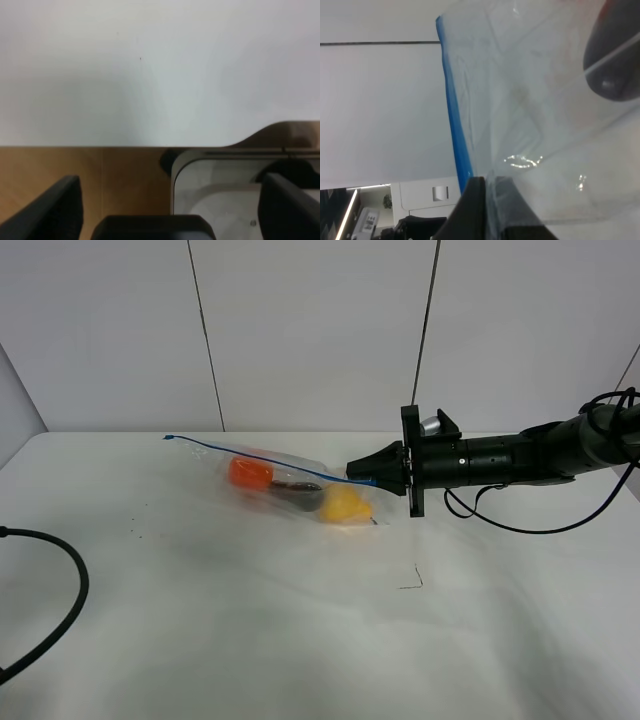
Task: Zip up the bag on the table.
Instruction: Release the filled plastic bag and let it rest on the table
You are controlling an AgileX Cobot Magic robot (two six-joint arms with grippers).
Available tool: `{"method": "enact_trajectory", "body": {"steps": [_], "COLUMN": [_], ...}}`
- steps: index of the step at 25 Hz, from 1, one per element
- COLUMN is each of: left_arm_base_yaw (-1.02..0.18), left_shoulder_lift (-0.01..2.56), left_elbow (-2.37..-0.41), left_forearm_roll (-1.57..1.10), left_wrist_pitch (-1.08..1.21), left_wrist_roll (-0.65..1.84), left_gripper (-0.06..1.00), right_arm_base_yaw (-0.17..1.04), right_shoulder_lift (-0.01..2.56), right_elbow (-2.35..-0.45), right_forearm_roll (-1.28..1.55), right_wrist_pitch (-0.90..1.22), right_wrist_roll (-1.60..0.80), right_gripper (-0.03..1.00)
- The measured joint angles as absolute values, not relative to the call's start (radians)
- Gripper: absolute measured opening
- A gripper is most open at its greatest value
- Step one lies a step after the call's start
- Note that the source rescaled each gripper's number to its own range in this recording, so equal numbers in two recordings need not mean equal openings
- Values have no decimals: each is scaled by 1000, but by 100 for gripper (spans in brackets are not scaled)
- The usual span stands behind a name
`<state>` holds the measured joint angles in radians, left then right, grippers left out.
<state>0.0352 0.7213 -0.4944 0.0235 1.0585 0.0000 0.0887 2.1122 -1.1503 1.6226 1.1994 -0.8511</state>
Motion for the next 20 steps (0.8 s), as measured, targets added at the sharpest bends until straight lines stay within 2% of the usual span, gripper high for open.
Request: {"method": "enact_trajectory", "body": {"steps": [7,13,20], "left_arm_base_yaw": [31,-54,-11], "left_shoulder_lift": [556,368,201], "left_elbow": [-494,-494,-494], "left_forearm_roll": [24,20,20], "left_wrist_pitch": [1056,1057,1057], "left_wrist_roll": [0,0,0], "left_gripper": [85,85,85], "right_arm_base_yaw": [89,89,89], "right_shoulder_lift": [2112,2112,2112], "right_elbow": [-1150,-1150,-1150], "right_forearm_roll": [1623,1623,1623], "right_wrist_pitch": [1199,1199,1199], "right_wrist_roll": [-851,-851,-851], "right_gripper": [0,0,0]}}
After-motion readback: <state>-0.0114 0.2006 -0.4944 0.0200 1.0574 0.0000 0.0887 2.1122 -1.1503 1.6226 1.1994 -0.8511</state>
